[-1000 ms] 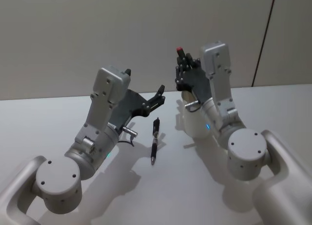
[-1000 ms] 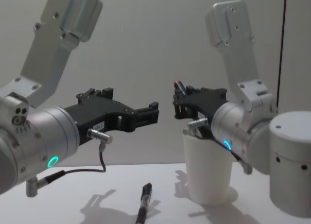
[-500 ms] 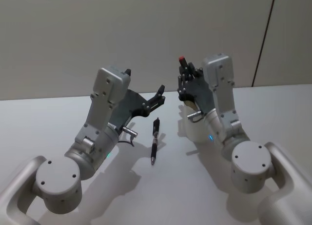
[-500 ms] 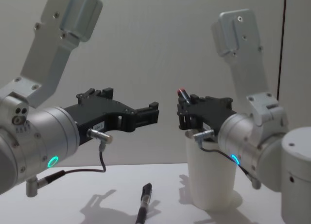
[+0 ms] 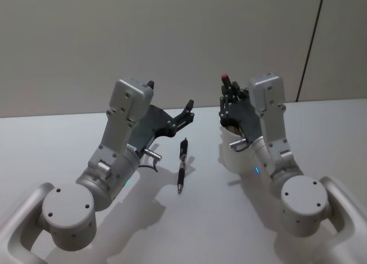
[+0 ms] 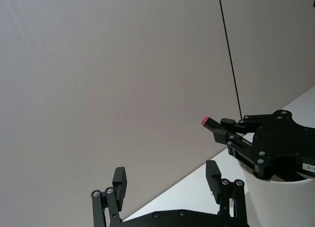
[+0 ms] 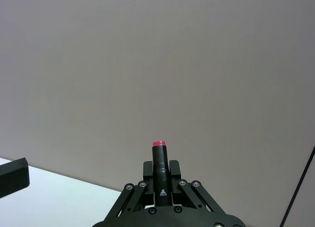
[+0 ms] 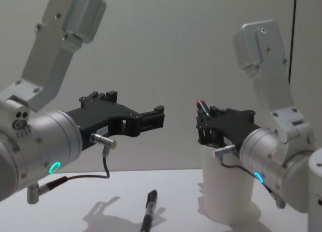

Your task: Place the pen into the pen holder.

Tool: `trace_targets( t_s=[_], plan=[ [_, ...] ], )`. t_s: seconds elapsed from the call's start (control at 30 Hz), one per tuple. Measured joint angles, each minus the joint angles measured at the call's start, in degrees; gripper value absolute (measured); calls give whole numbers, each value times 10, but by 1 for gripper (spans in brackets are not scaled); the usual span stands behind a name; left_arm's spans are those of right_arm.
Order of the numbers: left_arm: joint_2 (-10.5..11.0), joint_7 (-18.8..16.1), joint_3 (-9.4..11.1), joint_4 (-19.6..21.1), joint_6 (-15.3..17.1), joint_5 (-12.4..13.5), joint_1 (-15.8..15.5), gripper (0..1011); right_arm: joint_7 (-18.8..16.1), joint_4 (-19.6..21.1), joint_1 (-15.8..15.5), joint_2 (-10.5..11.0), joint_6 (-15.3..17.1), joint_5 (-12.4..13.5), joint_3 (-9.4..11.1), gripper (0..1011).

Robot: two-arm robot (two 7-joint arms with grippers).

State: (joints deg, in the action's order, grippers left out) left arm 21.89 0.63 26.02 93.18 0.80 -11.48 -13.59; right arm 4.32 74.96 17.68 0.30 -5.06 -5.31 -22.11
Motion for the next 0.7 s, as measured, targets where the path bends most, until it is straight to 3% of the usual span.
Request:
trace_targets(
  t_s=[0.13,0.7],
  plan=[
    [0,0,0,0,0,0,0,1001,3,3,-4,2,-1,-1,1,181],
    [0,0,0,0,0,0,0,1001,6,7,-10,6,-2,-1,3,696]
  ],
)
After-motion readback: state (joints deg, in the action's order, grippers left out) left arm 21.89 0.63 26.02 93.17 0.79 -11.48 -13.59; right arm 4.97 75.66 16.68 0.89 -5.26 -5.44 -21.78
